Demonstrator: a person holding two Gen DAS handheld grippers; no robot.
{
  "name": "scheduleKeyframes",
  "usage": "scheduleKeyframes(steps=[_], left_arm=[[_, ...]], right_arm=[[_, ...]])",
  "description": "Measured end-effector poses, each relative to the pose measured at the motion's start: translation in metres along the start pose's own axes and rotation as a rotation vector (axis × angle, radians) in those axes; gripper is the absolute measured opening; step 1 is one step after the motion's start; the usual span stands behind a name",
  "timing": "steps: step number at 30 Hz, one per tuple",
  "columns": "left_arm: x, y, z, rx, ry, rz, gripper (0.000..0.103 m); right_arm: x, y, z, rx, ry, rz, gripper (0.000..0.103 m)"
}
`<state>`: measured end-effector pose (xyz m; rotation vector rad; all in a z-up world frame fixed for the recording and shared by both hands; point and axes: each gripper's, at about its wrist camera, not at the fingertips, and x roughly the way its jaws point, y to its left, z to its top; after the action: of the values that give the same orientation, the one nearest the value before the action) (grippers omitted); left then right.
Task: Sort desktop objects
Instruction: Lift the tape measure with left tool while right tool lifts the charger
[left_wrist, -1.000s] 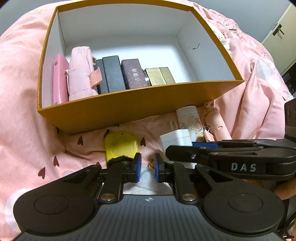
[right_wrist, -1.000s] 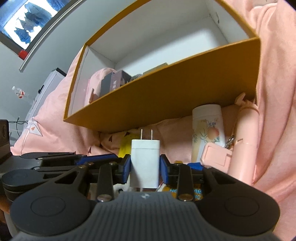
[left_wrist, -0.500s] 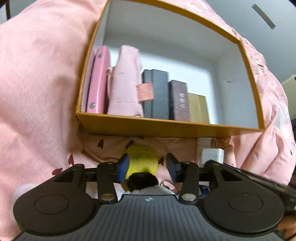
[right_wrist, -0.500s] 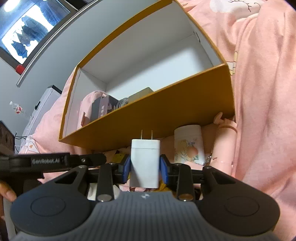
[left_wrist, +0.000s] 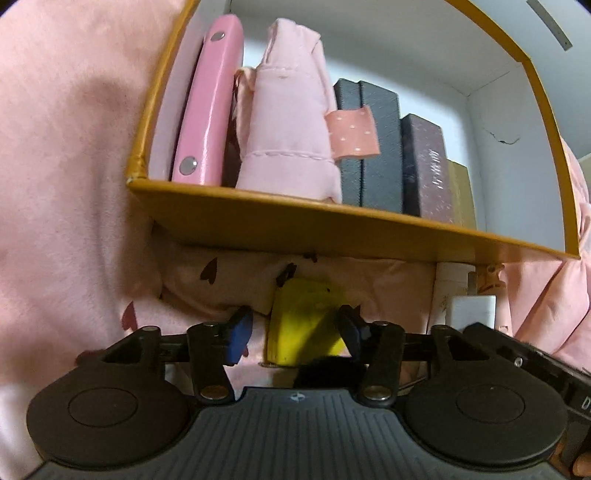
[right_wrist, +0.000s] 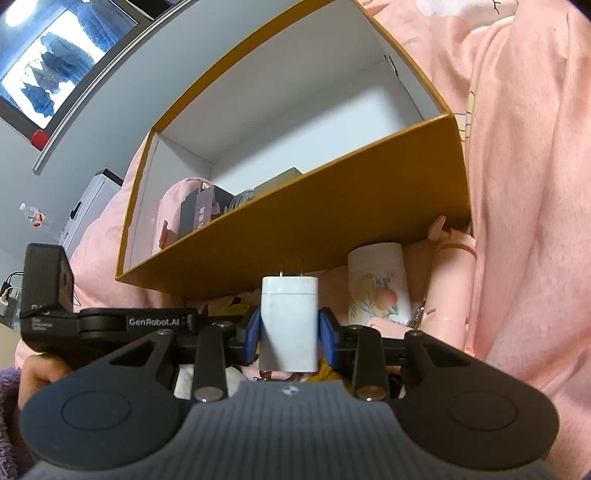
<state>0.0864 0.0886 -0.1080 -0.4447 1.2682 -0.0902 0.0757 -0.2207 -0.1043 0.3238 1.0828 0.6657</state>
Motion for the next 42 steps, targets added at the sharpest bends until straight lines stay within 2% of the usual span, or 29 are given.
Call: scheduleKeyframes(steps=[3, 7, 10, 11, 21, 28, 32, 36, 42], left_arm=[[0.008, -0.003, 0.000, 0.017, 0.003, -0.004, 0.069], [0.011, -0.010, -0.003, 0.050, -0.013, 0.001, 0.070], [0.007, -0.012, -0.006, 0.059, -0.032, -0.009, 0.055], [0.003, -0.013, -0.007, 0.066, -0.039, -0.022, 0.043], [-0.019, -0.042, -0.024, 0.237, -0.116, -0.009, 0.023], [-0.027, -0.054, -0.029, 0.300, -0.157, 0.030, 0.022], [-0.046, -0.065, -0.035, 0.377, -0.200, 0.022, 0.022], [-0.068, -0.081, -0.037, 0.411, -0.226, -0.018, 0.022], [-0.097, -0.100, -0.026, 0.382, -0.261, -0.154, 0.022]], right_arm=[[0.000, -0.002, 0.000, 0.004, 0.005, 0.001, 0.035], [0.003, -0.003, 0.000, 0.009, 0.013, -0.001, 0.035], [0.004, -0.004, 0.000, 0.011, 0.016, -0.001, 0.035], [0.003, -0.004, 0.000, 0.013, 0.015, 0.000, 0.035], [0.003, -0.004, -0.001, 0.026, 0.007, 0.004, 0.035], [-0.005, 0.001, 0.000, 0.000, -0.007, -0.013, 0.035], [-0.016, 0.004, 0.000, -0.023, -0.017, -0.008, 0.035], [-0.035, 0.008, 0.003, -0.050, -0.045, 0.013, 0.035], [-0.069, 0.012, 0.017, -0.062, -0.104, 0.068, 0.035]])
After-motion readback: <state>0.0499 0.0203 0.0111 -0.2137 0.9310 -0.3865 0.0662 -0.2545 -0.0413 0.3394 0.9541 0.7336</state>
